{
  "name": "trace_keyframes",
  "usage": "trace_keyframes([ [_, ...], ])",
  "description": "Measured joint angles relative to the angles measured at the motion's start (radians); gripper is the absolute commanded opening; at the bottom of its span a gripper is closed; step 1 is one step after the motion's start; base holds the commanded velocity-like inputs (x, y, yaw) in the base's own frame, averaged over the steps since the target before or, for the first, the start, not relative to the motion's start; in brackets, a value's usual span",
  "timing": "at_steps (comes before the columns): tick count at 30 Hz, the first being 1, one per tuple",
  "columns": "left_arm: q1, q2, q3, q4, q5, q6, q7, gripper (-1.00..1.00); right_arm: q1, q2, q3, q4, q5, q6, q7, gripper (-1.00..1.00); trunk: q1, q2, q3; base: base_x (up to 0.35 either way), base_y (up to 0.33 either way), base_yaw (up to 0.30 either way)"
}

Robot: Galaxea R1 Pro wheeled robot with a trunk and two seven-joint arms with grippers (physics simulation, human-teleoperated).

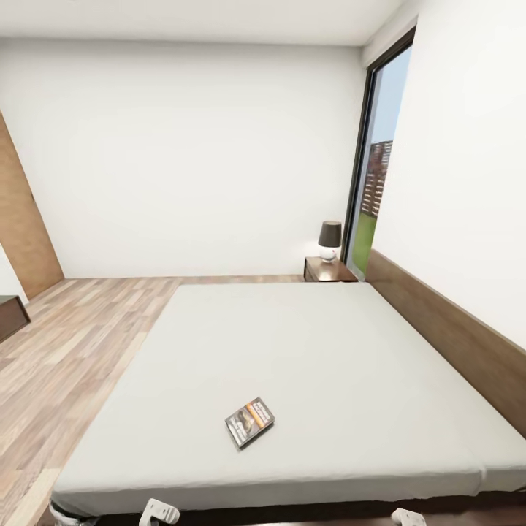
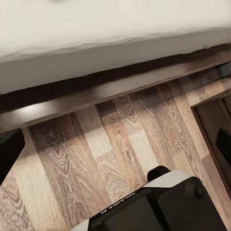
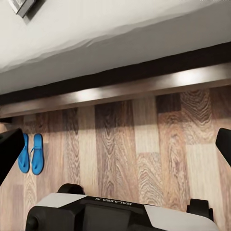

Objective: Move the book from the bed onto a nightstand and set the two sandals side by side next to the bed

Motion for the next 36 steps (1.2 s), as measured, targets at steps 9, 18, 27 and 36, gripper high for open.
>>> trace_keyframes([
  [9, 0.0, 0.0, 0.0, 0.0, 0.0, 0.0, 0.0, 1.0, 0.0, 0.0, 0.0, 0.0, -0.001, 0.001, 0.001, 1.0, 0.0, 0.0, 0.0, 0.001, -0.001, 0.248],
  [18, 0.0, 0.0, 0.0, 0.0, 0.0, 0.0, 0.0, 1.0, 0.0, 0.0, 0.0, 0.0, -0.001, 0.001, 0.001, 1.0, 0.0, 0.0, 0.0, 0.017, 0.0, 0.031],
  [27, 0.0, 0.0, 0.0, 0.0, 0.0, 0.0, 0.0, 1.0, 0.0, 0.0, 0.0, 0.0, -0.001, 0.001, 0.001, 1.0, -0.001, 0.0, 0.0, 0.277, 0.0, 0.001],
  [36, 0.0, 0.0, -0.001, 0.0, 0.0, 0.0, 0.0, 1.0, 0.0, 0.0, 0.0, 0.0, -0.001, 0.001, 0.001, 1.0, -0.001, 0.0, 0.0, 0.318, 0.0, 0.0],
])
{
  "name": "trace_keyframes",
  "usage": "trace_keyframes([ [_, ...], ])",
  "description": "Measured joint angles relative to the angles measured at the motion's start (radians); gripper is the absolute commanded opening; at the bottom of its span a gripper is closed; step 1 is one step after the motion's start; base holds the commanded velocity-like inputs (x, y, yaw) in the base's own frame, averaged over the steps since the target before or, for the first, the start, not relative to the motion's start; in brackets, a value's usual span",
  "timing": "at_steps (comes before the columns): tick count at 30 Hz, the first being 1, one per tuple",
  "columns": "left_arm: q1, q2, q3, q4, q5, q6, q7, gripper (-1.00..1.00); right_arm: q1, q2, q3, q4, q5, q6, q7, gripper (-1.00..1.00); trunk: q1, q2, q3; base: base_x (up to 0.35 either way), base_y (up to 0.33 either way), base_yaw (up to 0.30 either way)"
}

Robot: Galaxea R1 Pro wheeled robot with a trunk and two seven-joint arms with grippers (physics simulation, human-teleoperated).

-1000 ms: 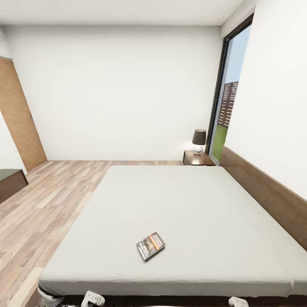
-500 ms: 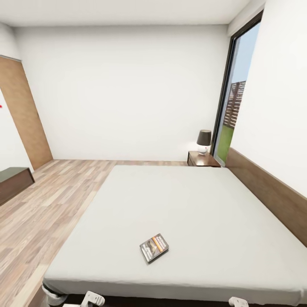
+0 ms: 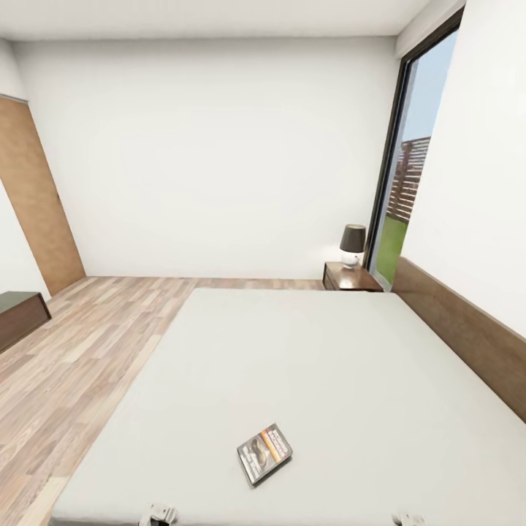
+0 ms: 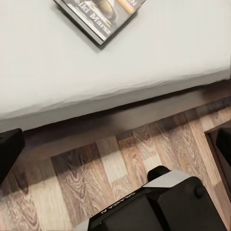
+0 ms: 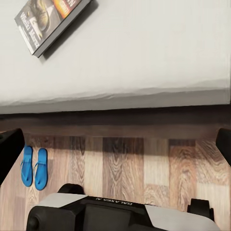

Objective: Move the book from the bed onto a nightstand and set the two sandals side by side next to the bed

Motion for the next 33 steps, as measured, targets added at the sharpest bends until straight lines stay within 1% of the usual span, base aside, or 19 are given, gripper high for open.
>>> trace_keyframes([
  [3, 0.0, 0.0, 0.0, 0.0, 0.0, 0.0, 0.0, 1.0, 0.0, 0.0, 0.001, 0.0, 0.0, 0.0, 0.0, 1.0, 0.0, 0.0, 0.0, 0.215, 0.0, 0.0],
  [12, 0.0, -0.001, -0.002, -0.002, -0.002, -0.001, -0.007, 1.0, 0.0, 0.0, 0.0, 0.0, 0.0, -0.001, -0.003, 1.0, 0.001, 0.0, 0.0, 0.004, 0.0, 0.0],
  [15, -0.002, -0.015, -0.004, -0.006, -0.002, 0.005, -0.016, 1.0, 0.0, 0.0, 0.0, 0.0, 0.0, -0.001, -0.006, 1.0, 0.001, 0.0, 0.0, 0.0, 0.0, 0.0],
  [16, -0.007, -0.022, -0.004, -0.008, -0.002, 0.016, -0.018, 1.0, 0.0, 0.0, 0.0, 0.0, 0.0, -0.001, -0.007, 1.0, 0.001, 0.0, 0.0, 0.0, 0.0, 0.0],
  [17, -0.012, -0.031, -0.004, -0.014, -0.001, 0.041, -0.019, 1.0, 0.0, 0.0, 0.0, 0.0, 0.0, -0.002, -0.008, 1.0, 0.001, 0.0, 0.0, 0.0, 0.0, 0.0],
  [19, -0.035, -0.052, 0.0, -0.063, 0.001, 0.136, -0.022, 1.0, 0.0, 0.0, 0.0, 0.0, 0.0, -0.002, -0.008, 1.0, 0.001, 0.0, 0.0, 0.0, 0.0, 0.0],
  [20, -0.059, -0.071, -0.001, -0.108, -0.001, 0.198, -0.022, 1.0, 0.0, 0.0, 0.0, 0.0, 0.0, -0.003, -0.009, 1.0, 0.001, 0.0, 0.0, 0.0, 0.0, 0.0],
  [21, -0.074, -0.083, -0.003, -0.136, -0.004, 0.231, -0.022, 1.0, 0.0, 0.0, 0.0, 0.0, 0.0, -0.003, -0.009, 1.0, 0.001, 0.0, 0.0, 0.0, 0.0, 0.0],
  [23, -0.122, -0.142, -0.004, -0.271, -0.005, 0.373, -0.022, 1.0, 0.0, 0.0, 0.0, 0.0, 0.0, -0.003, -0.009, 1.0, 0.001, 0.0, 0.0, 0.0, 0.0, 0.0],
  [24, -0.127, -0.158, -0.006, -0.31, -0.005, 0.41, -0.022, 1.0, 0.0, 0.0, 0.0, 0.0, 0.0, -0.003, -0.009, 1.0, 0.001, 0.0, 0.0, 0.0, 0.0, 0.0],
  [25, -0.136, -0.19, -0.005, -0.386, -0.003, 0.479, -0.023, 1.0, 0.0, 0.0, 0.0, 0.0, 0.0, -0.003, -0.009, 1.0, 0.001, 0.0, 0.0, 0.0, 0.0, 0.0],
  [26, -0.142, -0.205, -0.006, -0.426, -0.004, 0.515, -0.023, 1.0, 0.0, 0.0, 0.0, 0.0, 0.0, -0.003, -0.009, 1.0, 0.0, 0.0, 0.0, 0.0, 0.0, 0.0],
  [27, -0.155, -0.24, -0.008, -0.532, -0.002, 0.613, -0.026, 1.0, 0.0, 0.0, 0.0, 0.0, 0.0, -0.003, -0.009, 1.0, 0.001, 0.0, 0.0, 0.0, 0.0, 0.0],
  [28, -0.172, -0.257, -0.009, -0.6, 0.003, 0.679, -0.034, 1.0, 0.0, 0.0, 0.0, 0.0, 0.0, -0.003, -0.009, 1.0, 0.0, 0.0, 0.0, 0.0, 0.0, 0.0],
  [29, -0.183, -0.264, -0.009, -0.63, 0.003, 0.711, -0.042, 1.0, 0.0, 0.0, 0.0, 0.0, 0.0, -0.003, -0.009, 1.0, 0.001, 0.0, 0.0, 0.0, 0.0, 0.0],
  [30, -0.207, -0.273, -0.009, -0.678, 0.012, 0.768, -0.062, 1.0, 0.0, 0.0, 0.0, 0.0, 0.0, -0.003, -0.009, 1.0, 0.001, 0.0, 0.0, 0.0, 0.0, 0.0],
  [31, -0.244, -0.28, -0.01, -0.711, 0.025, 0.824, -0.082, 1.0, 0.0, 0.0, 0.0, 0.0, 0.0, -0.002, -0.009, 1.0, 0.001, 0.0, 0.0, 0.0, 0.0, 0.0],
  [32, -0.267, -0.283, -0.01, -0.724, 0.032, 0.85, -0.09, 1.0, 0.0, 0.0, 0.0, 0.0, 0.0, -0.002, -0.008, 1.0, 0.0, 0.0, 0.0, 0.0, 0.0, 0.0],
  [33, -0.306, -0.288, -0.01, -0.74, 0.05, 0.893, -0.098, 1.0, 0.0, 0.0, 0.0, 0.0, 0.0, -0.003, -0.008, 1.0, 0.001, 0.0, 0.0, 0.0, 0.0, 0.0],
])
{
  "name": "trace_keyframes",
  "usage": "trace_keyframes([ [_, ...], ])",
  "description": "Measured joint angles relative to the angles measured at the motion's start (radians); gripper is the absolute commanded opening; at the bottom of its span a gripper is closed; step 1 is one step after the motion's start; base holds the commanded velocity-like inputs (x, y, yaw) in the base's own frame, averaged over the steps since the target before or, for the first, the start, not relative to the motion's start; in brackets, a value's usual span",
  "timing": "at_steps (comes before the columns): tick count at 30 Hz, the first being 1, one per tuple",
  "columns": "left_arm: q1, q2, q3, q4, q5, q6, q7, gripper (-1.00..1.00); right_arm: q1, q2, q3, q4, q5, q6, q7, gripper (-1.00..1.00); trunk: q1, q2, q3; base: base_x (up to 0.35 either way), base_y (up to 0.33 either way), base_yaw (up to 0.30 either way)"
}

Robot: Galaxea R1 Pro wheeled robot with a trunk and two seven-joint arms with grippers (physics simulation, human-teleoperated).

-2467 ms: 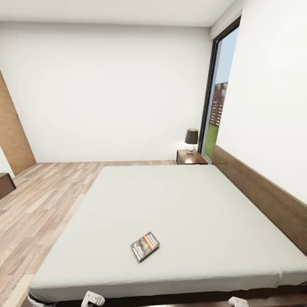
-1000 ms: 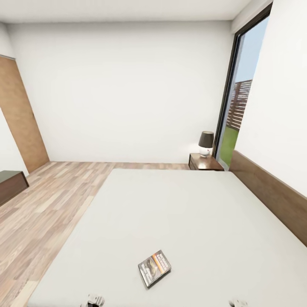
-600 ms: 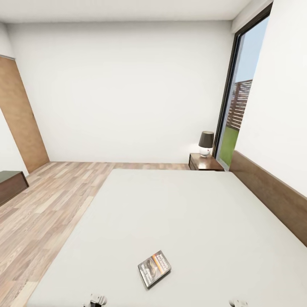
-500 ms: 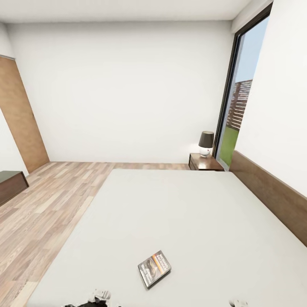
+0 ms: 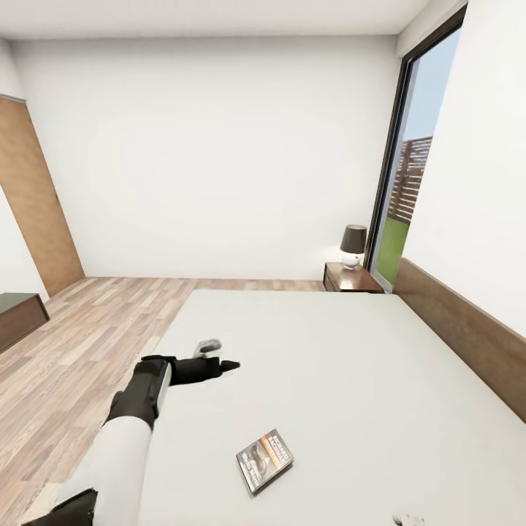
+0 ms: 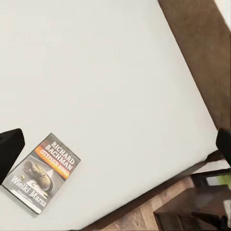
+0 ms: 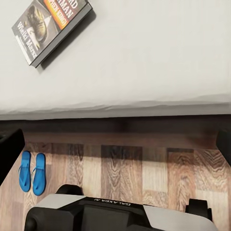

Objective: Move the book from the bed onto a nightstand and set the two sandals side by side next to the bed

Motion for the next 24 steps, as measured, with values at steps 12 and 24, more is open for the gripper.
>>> trace_keyframes([
  [12, -0.202, -0.011, 0.003, -0.026, 0.057, 0.118, 0.263, 1.0, 0.0, 0.0, 0.0, 0.0, 0.0, 0.0, 0.002, 1.0, 0.0, 0.0, 0.0, 0.0, 0.0, 0.0],
  [24, -0.216, -0.025, -0.003, 0.152, 0.248, 0.073, 0.642, 1.0, 0.0, 0.001, 0.0, 0.0, 0.0, 0.0, 0.0, 1.0, 0.0, 0.0, 0.0, 0.0, 0.0, 0.0],
])
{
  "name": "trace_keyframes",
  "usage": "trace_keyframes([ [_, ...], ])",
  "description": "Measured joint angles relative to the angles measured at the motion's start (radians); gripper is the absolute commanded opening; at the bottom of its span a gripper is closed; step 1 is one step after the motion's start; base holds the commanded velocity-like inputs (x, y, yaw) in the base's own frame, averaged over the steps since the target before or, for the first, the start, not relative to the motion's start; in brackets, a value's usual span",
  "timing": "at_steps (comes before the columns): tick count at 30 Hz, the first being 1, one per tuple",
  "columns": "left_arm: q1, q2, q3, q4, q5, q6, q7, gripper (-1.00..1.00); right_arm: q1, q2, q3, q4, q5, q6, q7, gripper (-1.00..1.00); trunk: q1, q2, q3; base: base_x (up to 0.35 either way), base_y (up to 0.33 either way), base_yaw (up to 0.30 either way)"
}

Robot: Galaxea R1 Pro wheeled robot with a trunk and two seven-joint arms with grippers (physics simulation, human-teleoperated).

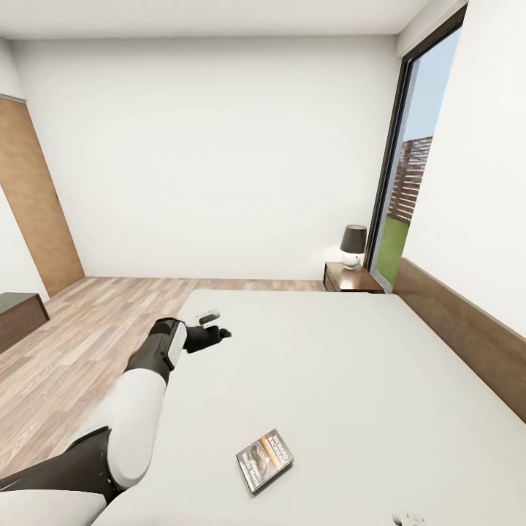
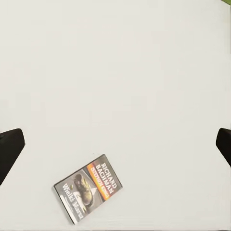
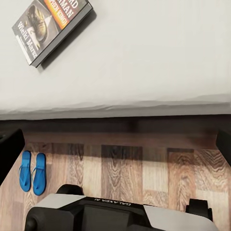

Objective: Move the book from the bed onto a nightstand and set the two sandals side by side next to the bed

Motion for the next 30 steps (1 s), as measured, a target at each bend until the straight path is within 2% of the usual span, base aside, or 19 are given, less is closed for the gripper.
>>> trace_keyframes([
  [2, 0.0, 0.0, 0.0, 0.035, 0.007, -0.034, 0.041, 1.0, 0.0, 0.0, 0.0, 0.0, 0.0, 0.0, 0.0, 1.0, 0.0, 0.0, 0.0, 0.0, 0.0, 0.0],
  [3, 0.0, 0.001, 0.0, 0.077, 0.01, -0.074, 0.069, 1.0, 0.0, 0.0, 0.0, 0.0, 0.0, 0.0, 0.0, 1.0, 0.0, 0.0, 0.0, 0.0, 0.0, 0.0],
  [6, 0.0, 0.002, 0.001, 0.164, 0.015, -0.154, 0.1, 1.0, 0.0, 0.0, 0.0, 0.0, 0.0, 0.0, -0.001, 1.0, 0.0, 0.0, 0.0, 0.0, 0.0, 0.0],
  [10, -0.001, 0.0, 0.001, 0.226, 0.018, -0.209, 0.114, 1.0, 0.0, 0.0, 0.0, 0.0, 0.0, 0.0, 0.003, 1.0, 0.0, 0.0, 0.0, 0.0, 0.0, 0.0],
  [17, -0.001, -0.003, 0.004, 0.254, 0.026, -0.224, 0.116, 1.0, 0.0, 0.0, 0.0, 0.0, 0.0, 0.0, 0.005, 1.0, 0.0, 0.0, 0.0, 0.0, 0.0, 0.0],
  [23, -0.001, -0.001, 0.008, 0.314, 0.034, -0.23, 0.113, 1.0, 0.0, 0.0, 0.0, 0.0, 0.0, 0.0, 0.006, 1.0, 0.0, 0.0, -0.006, 0.0, 0.0, 0.0],
  [30, 0.0, -0.001, 0.009, 0.33, 0.035, -0.233, 0.096, 1.0, 0.0, -0.001, 0.0, 0.0, 0.0, 0.0, 0.008, 1.0, 0.0, 0.001, -0.015, 0.0, 0.0, 0.0],
])
